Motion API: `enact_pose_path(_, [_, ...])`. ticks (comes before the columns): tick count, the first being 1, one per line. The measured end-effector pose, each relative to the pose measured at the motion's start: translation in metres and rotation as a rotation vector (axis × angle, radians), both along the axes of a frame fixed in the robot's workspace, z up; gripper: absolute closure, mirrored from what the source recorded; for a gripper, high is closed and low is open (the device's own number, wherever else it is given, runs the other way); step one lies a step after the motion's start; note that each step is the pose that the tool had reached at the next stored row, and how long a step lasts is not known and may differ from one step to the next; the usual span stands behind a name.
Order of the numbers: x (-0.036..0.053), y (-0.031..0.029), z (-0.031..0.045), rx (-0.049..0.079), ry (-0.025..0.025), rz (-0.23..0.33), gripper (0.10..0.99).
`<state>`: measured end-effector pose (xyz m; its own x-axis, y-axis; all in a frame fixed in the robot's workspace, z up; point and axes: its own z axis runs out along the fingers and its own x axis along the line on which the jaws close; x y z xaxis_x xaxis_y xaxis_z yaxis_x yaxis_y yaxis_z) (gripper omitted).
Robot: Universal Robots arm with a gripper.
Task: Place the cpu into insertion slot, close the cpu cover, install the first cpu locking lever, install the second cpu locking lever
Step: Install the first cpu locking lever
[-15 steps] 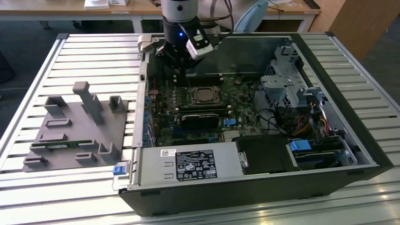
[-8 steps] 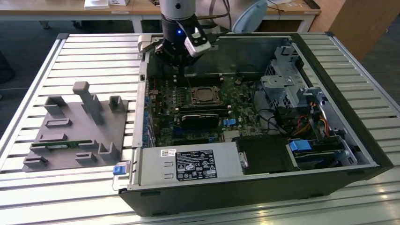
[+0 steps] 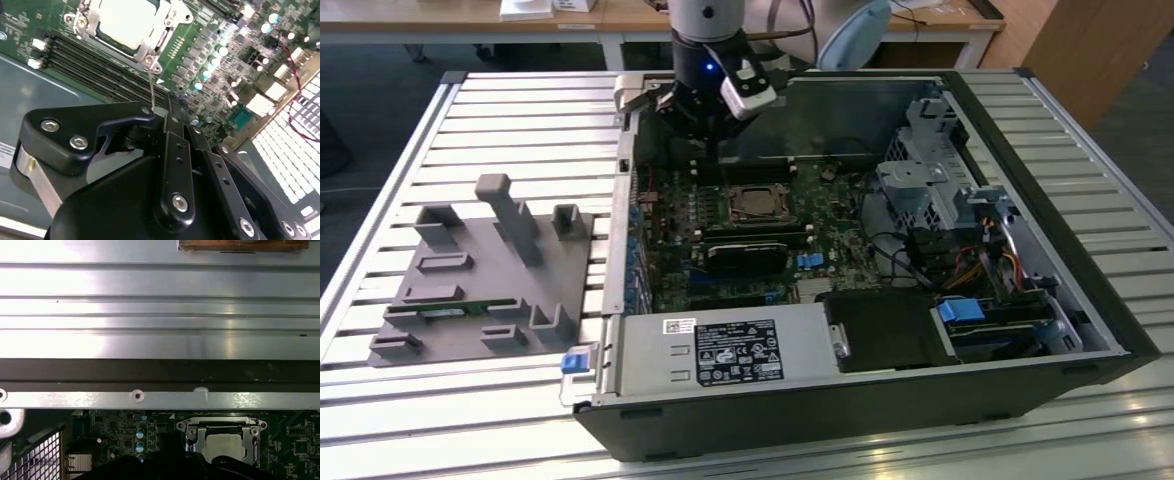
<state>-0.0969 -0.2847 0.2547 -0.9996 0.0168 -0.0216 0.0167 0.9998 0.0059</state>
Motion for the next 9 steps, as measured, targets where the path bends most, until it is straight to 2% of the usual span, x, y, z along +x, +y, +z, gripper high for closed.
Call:
enact_pose_path(5, [0.0085,0.0,-0.0006,0.0,0.0,0.0,0.98])
enact_pose_path(9, [0.0109,0.0,-0.0009,0.0,0.0,0.001,0.98])
